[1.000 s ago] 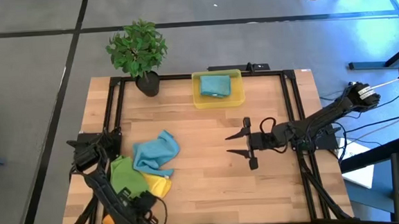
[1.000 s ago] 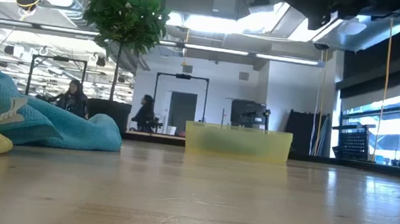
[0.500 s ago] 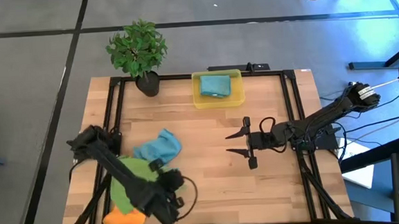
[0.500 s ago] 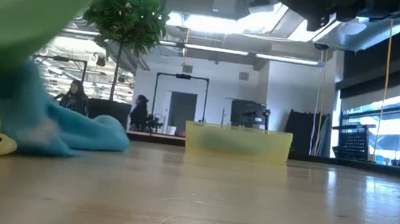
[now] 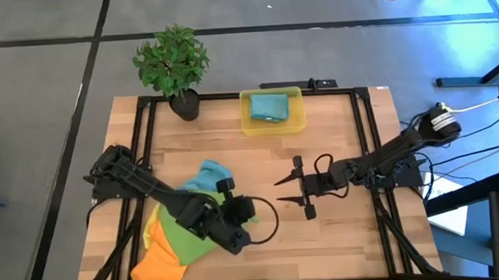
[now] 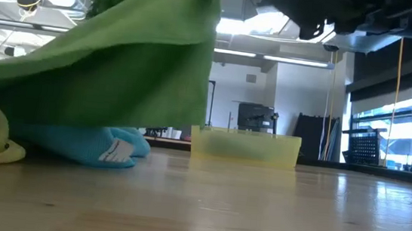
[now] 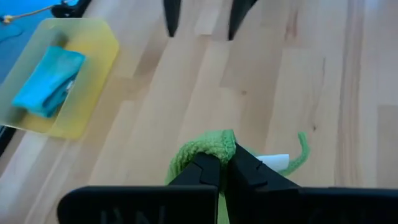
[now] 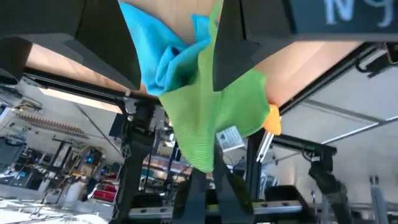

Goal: Fold microfiber towels
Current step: Fold the green microfiber towel

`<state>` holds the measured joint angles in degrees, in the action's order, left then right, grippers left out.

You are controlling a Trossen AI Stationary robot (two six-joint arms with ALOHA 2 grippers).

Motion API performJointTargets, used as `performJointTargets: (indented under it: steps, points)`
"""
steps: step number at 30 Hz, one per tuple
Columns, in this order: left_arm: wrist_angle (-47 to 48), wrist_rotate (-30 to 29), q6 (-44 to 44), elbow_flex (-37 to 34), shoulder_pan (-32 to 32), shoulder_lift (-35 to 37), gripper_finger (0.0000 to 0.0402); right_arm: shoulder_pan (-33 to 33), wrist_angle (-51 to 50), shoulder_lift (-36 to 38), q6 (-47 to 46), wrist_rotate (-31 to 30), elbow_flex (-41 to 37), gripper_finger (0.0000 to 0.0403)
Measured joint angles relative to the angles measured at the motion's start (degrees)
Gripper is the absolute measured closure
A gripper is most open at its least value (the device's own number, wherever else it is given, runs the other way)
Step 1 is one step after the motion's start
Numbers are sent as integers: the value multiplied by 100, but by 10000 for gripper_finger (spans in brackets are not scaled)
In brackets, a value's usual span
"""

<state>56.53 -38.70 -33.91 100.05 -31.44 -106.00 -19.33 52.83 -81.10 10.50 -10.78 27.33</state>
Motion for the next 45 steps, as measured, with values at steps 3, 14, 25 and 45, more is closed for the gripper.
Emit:
performJointTargets:
  steps: [3,14,25,45]
  points:
    - [39,25,-2,-2,-72,19,401,71,224,-299,-149,-4,110,202]
    - [157,-129,-231,-2,-162,184,401,10,110,-2287,-358,566,1322,202]
    - [238,-125,-345,-2,-164,181,401,-54,138,-3066,-1040,433,1646,202]
    - [587,975,-1061,-2,-505,181,401,62,-123,-3410,-676,281,2041,392]
